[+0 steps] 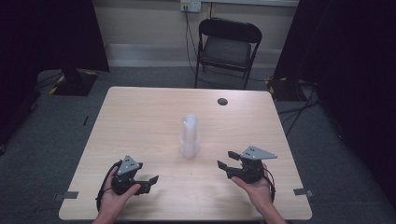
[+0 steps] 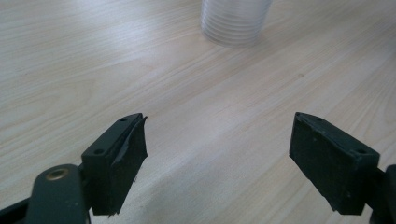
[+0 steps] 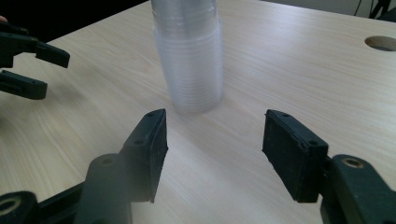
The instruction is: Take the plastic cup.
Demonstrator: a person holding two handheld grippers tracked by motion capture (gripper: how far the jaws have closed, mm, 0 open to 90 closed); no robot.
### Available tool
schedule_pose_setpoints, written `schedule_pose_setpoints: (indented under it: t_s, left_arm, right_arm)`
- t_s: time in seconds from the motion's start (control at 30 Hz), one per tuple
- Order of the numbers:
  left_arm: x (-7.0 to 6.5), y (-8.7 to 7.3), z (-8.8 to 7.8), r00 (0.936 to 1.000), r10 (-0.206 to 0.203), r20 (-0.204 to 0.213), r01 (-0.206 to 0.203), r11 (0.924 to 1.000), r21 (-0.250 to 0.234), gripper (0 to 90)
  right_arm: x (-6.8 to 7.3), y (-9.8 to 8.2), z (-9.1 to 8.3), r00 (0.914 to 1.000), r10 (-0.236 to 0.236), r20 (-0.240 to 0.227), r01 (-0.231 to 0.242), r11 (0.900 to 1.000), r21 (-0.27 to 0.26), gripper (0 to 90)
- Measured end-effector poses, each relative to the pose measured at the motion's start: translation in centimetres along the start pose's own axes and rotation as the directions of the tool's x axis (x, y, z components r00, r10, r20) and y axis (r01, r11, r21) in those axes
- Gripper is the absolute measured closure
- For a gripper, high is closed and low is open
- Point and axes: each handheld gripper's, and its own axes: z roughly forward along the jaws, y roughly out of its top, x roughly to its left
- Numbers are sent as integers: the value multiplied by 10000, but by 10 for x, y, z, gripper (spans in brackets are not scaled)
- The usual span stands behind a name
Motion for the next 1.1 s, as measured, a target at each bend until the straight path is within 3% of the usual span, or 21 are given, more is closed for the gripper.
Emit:
schedule_pose_setpoints:
  t_s: [0.27,0.67,1.1]
  left_arm:
    - [2,-1,0,10000,-76,7,76,10000,15,189]
    - [3,0,-3,10000,-1,-75,0,9999,-150,189]
    - [3,0,-1,10000,16,-70,-17,10000,-91,189]
  right_arm:
    - [4,16,10,9991,-294,-316,283,9991,-329,390]
    - [12,42,31,9947,-853,-567,831,9957,-402,346]
    - [16,57,54,9919,-949,-841,900,9941,-599,290]
